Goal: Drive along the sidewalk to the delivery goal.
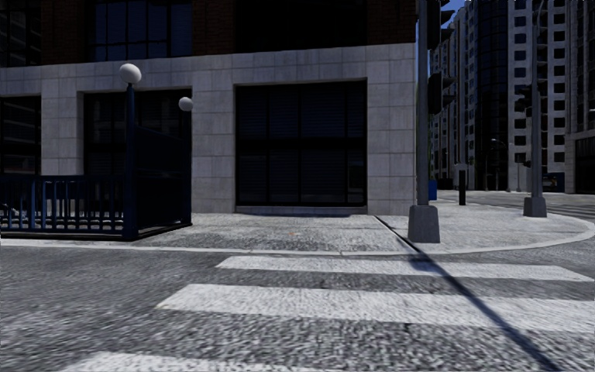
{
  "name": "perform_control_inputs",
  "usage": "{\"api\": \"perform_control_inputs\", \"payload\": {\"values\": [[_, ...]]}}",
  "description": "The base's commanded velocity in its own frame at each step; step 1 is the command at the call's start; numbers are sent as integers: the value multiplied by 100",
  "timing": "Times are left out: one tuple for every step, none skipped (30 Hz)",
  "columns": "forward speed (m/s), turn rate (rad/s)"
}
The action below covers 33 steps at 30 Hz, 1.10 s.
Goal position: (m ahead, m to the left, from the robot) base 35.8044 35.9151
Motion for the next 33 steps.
{"api": "perform_control_inputs", "payload": {"values": [[200, -4], [200, -4], [200, -23], [200, -35], [200, -38], [200, -38], [200, -38], [200, -39], [200, -39], [200, -39], [200, -39], [200, -39], [200, -39], [200, -39], [200, -39], [200, -39], [200, -39], [200, -39], [200, -39], [200, -39], [200, -39], [200, -37], [200, -21], [200, -21], [200, 0], [200, 0], [200, 0], [200, 0], [200, 0], [200, 0], [200, 0], [200, 0], [200, 0]]}}
